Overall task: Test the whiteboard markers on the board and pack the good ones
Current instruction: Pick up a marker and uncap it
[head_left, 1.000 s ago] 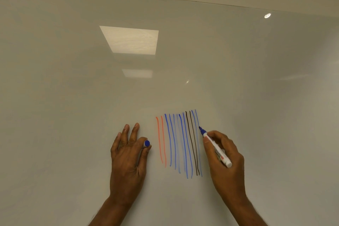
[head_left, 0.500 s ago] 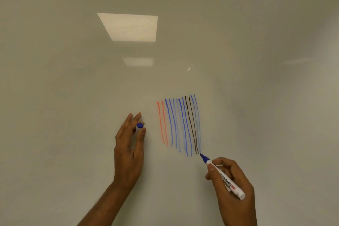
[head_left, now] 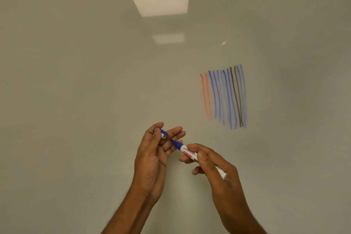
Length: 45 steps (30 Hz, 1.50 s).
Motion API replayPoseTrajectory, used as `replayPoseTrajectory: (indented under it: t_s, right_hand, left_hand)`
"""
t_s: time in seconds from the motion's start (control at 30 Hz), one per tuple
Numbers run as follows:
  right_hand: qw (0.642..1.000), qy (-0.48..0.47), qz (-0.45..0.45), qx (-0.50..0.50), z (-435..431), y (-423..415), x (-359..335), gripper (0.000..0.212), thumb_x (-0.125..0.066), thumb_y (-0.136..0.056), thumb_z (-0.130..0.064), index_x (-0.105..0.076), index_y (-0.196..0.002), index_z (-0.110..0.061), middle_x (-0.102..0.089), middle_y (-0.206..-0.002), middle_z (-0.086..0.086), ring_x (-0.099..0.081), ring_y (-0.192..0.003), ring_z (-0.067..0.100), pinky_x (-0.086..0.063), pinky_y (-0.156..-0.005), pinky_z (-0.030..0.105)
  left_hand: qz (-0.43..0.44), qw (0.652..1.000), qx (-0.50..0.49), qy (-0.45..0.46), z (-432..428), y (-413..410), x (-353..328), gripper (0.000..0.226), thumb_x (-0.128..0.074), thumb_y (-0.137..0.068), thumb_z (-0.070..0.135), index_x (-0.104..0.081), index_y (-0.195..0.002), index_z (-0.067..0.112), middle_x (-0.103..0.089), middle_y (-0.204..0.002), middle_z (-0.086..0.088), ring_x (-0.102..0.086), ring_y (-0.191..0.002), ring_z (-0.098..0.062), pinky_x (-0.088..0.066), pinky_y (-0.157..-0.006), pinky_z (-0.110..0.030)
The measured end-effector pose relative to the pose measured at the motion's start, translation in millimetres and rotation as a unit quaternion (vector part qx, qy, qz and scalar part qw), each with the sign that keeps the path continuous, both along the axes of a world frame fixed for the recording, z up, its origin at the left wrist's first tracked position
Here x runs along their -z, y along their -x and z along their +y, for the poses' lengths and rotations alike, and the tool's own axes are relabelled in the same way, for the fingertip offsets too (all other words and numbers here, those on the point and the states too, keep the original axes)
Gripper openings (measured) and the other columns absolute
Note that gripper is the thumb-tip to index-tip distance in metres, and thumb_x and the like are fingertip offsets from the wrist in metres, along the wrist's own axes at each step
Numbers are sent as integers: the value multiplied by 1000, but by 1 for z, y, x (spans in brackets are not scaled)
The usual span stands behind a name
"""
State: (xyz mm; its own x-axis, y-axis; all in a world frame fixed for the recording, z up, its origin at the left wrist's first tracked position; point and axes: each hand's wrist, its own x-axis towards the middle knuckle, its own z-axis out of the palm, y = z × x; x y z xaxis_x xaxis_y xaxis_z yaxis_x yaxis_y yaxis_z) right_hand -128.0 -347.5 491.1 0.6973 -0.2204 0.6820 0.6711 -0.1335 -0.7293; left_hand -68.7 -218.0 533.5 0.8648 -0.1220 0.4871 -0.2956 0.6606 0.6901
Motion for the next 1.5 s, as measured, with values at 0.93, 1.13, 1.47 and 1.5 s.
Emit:
replayPoseTrajectory:
  t_s: [0.93, 1.13, 1.47, 1.5]
  right_hand:
    - [991, -60, 119, 2, 84, -31, 70, 24, -68, -79, -37, -73, -92, -17, -75, -79, 4, -68, -69, 18, -54, -63, 24]
    - [980, 102, 172, -2, 93, -39, 137, 18, -72, -89, -14, -73, -96, -31, -70, -81, -6, -61, -70, 14, -49, -62, 19]
    - [936, 240, 245, 78, 128, -71, 279, 15, -63, -96, -26, -68, -110, -25, -66, -93, -15, -62, -87, 9, -55, -78, 29]
    - [931, 252, 251, 86, 131, -73, 293, 16, -63, -97, -26, -69, -111, -23, -67, -94, -14, -62, -87, 9, -55, -79, 29]
  left_hand:
    - [61, 995, -9, -83, 104, -15, 94, 29, -39, -107, 20, -55, -124, 3, -72, -116, -25, -71, -110, -39, -60, -94, -41]
    - [105, 974, -71, -187, 139, -28, 164, 31, -34, -110, 22, -57, -122, 5, -74, -115, -18, -71, -111, -35, -55, -100, -46]
    - [175, 905, -227, -316, 200, -38, 307, 29, -42, -110, 19, -59, -133, 15, -74, -120, 0, -67, -116, -13, -53, -101, -30]
    - [175, 893, -240, -339, 207, -37, 321, 30, -42, -110, 20, -59, -134, 17, -72, -122, 2, -65, -118, -10, -51, -103, -28]
